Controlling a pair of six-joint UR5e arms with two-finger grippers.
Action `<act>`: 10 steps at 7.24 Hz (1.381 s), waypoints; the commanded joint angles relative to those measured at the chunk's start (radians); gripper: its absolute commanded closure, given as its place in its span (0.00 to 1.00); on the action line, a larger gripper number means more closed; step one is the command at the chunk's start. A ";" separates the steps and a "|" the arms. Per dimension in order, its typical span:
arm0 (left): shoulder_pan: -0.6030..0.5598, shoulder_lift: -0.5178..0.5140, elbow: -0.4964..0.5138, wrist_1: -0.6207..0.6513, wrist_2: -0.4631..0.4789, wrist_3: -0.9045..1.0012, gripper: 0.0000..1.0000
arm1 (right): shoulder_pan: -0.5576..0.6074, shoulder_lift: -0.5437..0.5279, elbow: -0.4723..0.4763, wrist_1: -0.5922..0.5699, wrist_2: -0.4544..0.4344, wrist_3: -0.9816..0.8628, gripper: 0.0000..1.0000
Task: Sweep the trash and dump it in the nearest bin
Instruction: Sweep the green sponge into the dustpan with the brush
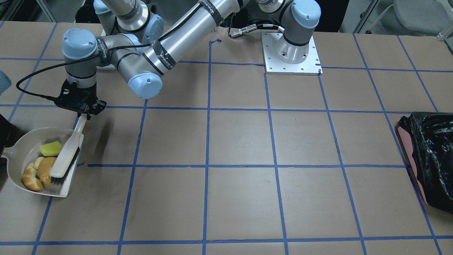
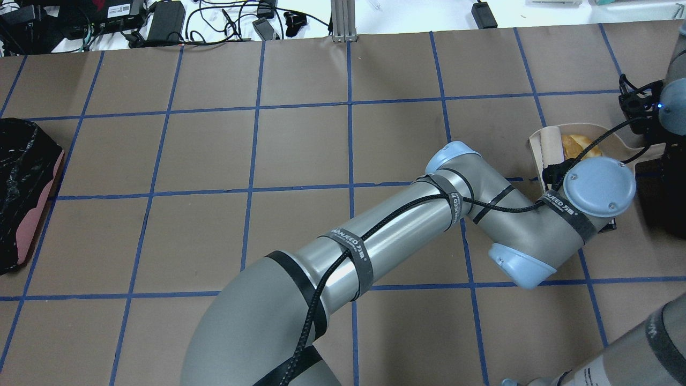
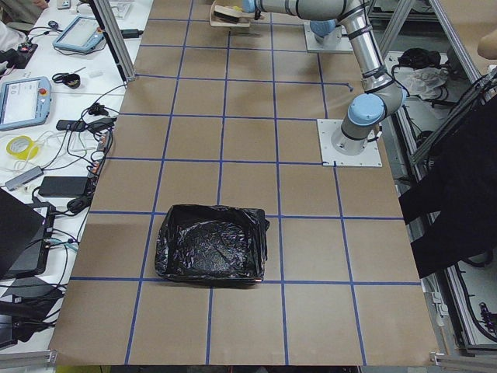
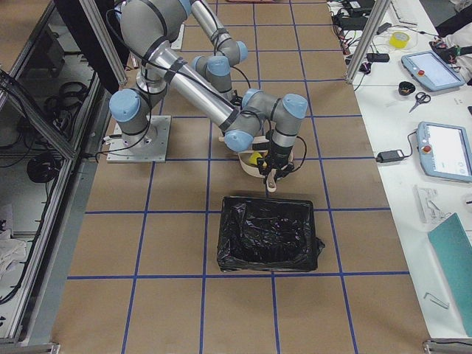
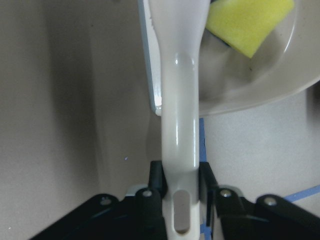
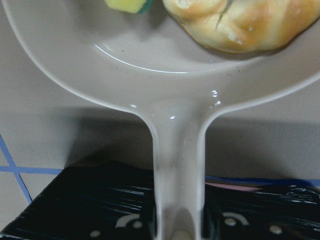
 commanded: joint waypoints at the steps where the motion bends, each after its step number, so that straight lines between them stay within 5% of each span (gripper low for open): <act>1: 0.013 0.027 -0.052 -0.024 0.002 -0.005 1.00 | -0.001 0.000 -0.003 0.000 0.022 -0.001 1.00; 4: 0.041 0.070 -0.066 -0.160 0.002 0.006 1.00 | -0.003 0.000 0.000 0.000 0.056 -0.004 1.00; 7: 0.183 0.168 -0.080 -0.427 0.009 0.128 1.00 | -0.030 -0.004 -0.006 0.011 0.149 0.005 1.00; 10: 0.312 0.317 -0.239 -0.480 0.013 0.287 1.00 | -0.104 -0.007 -0.053 0.122 0.263 0.030 1.00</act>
